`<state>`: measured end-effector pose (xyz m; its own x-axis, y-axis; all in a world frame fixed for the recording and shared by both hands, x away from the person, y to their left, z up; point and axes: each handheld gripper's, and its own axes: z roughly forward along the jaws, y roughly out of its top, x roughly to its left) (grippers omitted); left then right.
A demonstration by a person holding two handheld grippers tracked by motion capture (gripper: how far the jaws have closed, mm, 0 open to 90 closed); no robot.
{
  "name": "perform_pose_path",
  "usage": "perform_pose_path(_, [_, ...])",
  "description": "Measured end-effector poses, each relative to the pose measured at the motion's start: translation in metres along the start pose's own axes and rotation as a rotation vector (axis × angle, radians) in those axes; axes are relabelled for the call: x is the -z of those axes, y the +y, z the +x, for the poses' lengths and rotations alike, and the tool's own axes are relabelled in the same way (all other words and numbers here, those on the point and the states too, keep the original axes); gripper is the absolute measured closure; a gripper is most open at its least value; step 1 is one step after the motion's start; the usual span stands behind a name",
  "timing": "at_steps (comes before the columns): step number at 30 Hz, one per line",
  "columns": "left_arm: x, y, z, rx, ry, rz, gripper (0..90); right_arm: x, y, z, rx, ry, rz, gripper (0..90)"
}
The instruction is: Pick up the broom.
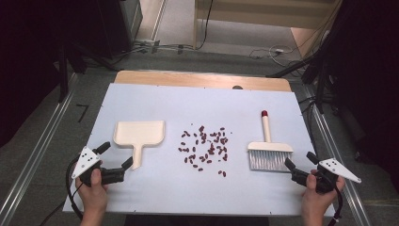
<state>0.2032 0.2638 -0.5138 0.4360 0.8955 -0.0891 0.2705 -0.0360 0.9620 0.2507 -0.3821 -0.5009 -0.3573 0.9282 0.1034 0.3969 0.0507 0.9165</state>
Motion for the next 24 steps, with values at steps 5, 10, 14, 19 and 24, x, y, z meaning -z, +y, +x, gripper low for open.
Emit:
perform_pose_path(5, [-0.002,0.000,-0.001,-0.007,0.002,0.010,0.0,-0.002,0.003,0.005,0.033,-0.012,0.026,2.0])
perform_pose_path(10, [-0.002,0.000,-0.002,-0.008,-0.002,0.010,0.0,-0.004,0.014,0.011,0.069,0.006,0.061,0.2])
perform_pose_path(14, [-0.003,0.000,-0.002,-0.017,-0.003,0.014,0.0,-0.009,0.027,0.019,0.100,0.015,0.080,0.0])
perform_pose_path(19, [-0.003,0.000,-0.002,-0.016,-0.007,0.019,0.0,-0.017,0.038,0.024,0.102,0.015,0.119,0.0])
perform_pose_path(24, [-0.003,0.000,-0.003,-0.016,-0.008,0.018,0.0,-0.031,0.054,0.027,0.109,0.021,0.152,0.0])
